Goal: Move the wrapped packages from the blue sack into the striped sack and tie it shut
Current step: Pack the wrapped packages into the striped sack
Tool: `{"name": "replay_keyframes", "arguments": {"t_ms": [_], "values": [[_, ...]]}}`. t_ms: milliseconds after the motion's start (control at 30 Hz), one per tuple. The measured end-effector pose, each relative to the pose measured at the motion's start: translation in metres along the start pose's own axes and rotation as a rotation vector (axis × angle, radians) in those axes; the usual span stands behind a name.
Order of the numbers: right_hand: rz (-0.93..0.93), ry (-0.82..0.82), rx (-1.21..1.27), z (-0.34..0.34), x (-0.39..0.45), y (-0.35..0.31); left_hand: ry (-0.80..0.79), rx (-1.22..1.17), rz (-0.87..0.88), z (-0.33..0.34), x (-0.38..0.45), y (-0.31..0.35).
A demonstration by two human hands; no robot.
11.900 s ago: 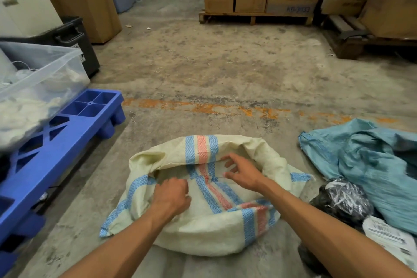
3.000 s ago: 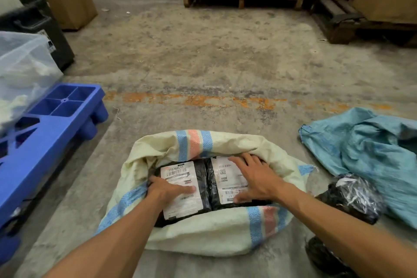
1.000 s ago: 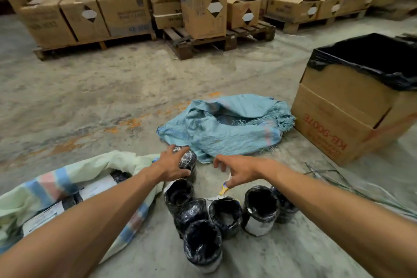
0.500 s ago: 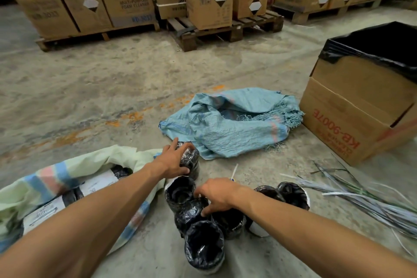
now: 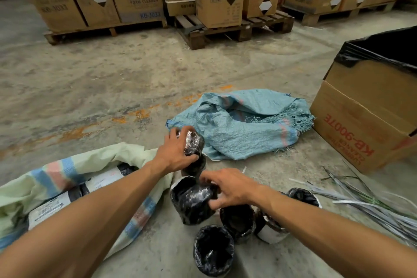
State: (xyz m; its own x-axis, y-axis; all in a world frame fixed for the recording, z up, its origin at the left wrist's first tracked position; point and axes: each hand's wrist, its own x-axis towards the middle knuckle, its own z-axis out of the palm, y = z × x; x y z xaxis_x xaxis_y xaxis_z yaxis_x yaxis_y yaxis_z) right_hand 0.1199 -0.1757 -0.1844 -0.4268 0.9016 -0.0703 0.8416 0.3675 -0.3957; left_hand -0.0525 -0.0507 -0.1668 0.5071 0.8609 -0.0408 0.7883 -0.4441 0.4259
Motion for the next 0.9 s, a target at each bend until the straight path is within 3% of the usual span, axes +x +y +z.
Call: {"name": "replay_keyframes", "arguments": {"t_ms": [167, 333, 667, 900], "values": [[0.099, 0.241, 0.235, -0.020, 0.010, 0.004, 0.166, -0.187, -0.097, -0.039, -0.017, -0.035], [0.166, 0.367, 0.492, -0.037, 0.050, -0.017, 0.111, -0.239, -0.218, -0.071, -0.059, -0.085], [0.288, 0.205, 0.728, 0.002, 0.169, -0.112, 0.076, -0.150, -0.546, -0.101, -0.159, -0.192], [0.277, 0.069, 0.593, 0.052, 0.229, -0.166, 0.151, -0.321, -0.638, -0.088, -0.202, -0.236]]}}
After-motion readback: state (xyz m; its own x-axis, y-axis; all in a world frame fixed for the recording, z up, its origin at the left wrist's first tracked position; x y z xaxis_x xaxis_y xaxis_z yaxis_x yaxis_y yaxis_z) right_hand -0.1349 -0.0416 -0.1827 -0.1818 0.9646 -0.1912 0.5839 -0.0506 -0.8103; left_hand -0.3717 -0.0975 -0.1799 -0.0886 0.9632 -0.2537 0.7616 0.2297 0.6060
